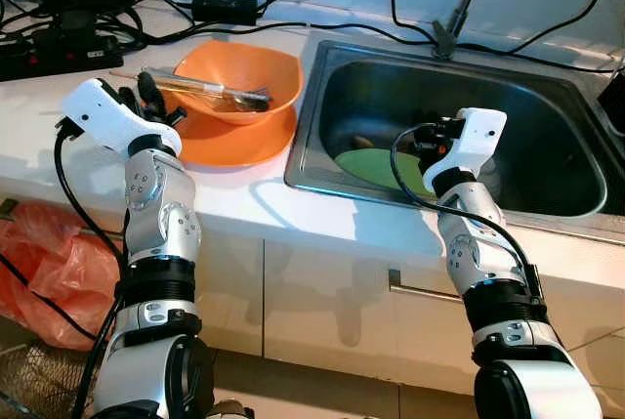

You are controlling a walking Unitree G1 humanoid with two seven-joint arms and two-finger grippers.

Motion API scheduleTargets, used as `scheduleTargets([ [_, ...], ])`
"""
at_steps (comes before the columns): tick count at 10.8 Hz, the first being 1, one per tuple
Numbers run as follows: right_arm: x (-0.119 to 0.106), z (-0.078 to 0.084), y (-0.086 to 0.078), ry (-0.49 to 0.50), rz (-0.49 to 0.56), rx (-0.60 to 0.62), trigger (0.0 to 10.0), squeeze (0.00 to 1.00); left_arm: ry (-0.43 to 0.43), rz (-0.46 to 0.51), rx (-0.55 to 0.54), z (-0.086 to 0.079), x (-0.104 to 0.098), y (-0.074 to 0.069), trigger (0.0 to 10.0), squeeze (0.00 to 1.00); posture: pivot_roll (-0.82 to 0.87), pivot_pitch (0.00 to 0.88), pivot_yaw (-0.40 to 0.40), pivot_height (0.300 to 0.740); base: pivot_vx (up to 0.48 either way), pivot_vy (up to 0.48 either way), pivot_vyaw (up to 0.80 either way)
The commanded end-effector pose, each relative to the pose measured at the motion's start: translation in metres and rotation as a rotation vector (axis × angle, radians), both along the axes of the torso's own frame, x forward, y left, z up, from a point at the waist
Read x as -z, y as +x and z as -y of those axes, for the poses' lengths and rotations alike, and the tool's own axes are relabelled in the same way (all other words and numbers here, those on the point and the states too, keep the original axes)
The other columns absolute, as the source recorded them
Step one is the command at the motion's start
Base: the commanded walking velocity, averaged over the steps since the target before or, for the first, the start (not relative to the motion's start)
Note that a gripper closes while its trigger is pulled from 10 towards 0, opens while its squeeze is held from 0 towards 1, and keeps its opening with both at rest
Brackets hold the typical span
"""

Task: Kitchen organization

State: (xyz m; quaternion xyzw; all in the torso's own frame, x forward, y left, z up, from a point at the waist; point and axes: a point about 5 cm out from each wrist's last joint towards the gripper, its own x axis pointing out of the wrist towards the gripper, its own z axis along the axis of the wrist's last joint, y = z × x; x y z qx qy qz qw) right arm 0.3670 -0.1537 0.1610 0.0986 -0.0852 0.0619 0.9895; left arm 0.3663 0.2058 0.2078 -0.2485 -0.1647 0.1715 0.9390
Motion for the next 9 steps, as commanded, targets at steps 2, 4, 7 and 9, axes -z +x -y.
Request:
scheduleTargets([
  [2,0.0019,0.0039,-0.0003,0.000,-0.010,0.017,10.0,0.00,0.002,0.008,0.023,0.0066,-0.0019,0.0021,0.0,0.00,0.11,0.069,-0.073,0.740,0.000,0.000,0.00],
  [4,0.0021,0.0040,-0.0004,0.001,-0.010,0.017,10.0,0.00,0.006,0.014,0.026,0.0071,-0.0035,0.0023,0.0,0.00,0.11,0.067,-0.074,0.740,0.000,0.000,0.00],
  [7,0.0018,0.0037,0.0001,0.001,-0.010,0.016,10.0,0.00,0.005,0.016,0.025,0.0071,-0.0046,0.0022,3.8,0.00,0.11,0.068,-0.075,0.740,0.000,0.000,0.00],
  [9,0.0017,0.0033,0.0005,0.001,-0.011,0.016,10.0,0.00,0.004,0.017,0.029,0.0082,-0.0055,0.0023,10.0,0.00,0.11,0.067,-0.074,0.740,0.000,0.000,0.00],
])
